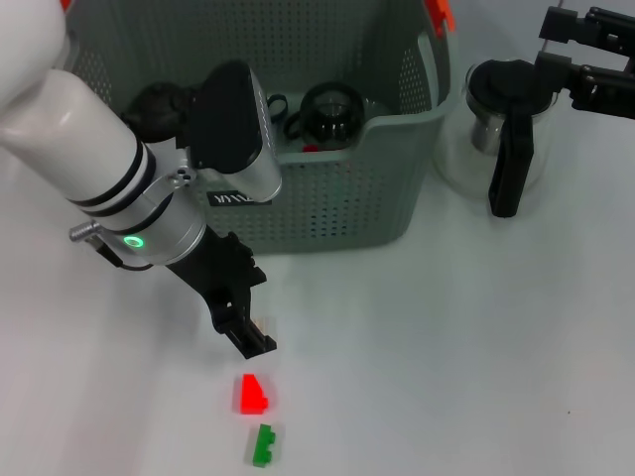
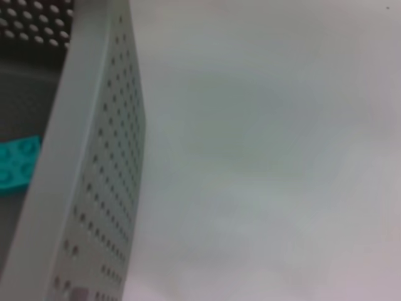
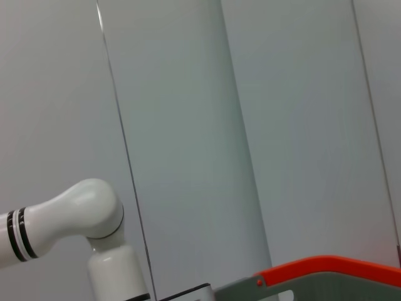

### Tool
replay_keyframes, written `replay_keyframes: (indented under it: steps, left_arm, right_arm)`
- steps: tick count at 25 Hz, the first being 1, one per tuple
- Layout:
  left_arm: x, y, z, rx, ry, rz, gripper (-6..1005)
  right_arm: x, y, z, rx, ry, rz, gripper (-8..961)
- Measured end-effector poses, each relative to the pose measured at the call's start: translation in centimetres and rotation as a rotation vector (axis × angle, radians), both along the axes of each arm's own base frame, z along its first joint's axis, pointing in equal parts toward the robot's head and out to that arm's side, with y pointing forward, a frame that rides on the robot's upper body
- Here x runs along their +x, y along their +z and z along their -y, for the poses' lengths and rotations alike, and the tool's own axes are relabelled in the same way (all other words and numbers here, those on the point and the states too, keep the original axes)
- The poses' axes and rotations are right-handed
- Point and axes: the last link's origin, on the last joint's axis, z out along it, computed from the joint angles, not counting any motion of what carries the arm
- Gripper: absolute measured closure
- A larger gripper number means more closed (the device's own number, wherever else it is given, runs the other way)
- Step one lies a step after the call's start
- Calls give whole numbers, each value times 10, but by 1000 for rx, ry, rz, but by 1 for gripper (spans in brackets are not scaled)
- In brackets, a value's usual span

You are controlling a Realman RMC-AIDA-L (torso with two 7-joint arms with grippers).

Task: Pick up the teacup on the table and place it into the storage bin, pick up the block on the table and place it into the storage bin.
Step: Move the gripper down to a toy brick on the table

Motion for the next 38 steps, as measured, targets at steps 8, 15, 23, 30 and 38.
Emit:
replay_keyframes:
  steps: [8, 15, 23, 30, 38]
  left_arm:
    - [-10, -9, -2, -1, 0, -11, 109]
    - [-16, -15, 1, -6, 2, -26, 125]
    - [-19, -16, 1, -9, -3, -30, 130]
    - [-20, -19, 1, -13, -11, -37, 134]
    - [-20, -21, 1, -15, -19, -45, 364]
  right_arm:
    - [0, -2, 1, -1, -4, -4, 135]
    - [0, -3, 0, -1, -6, -4, 136]
    - [0, -3, 1, -2, -6, -6, 135]
    - [1, -3, 1, -2, -8, -7, 135]
    - [2, -2, 2, 3, -13, -11, 135]
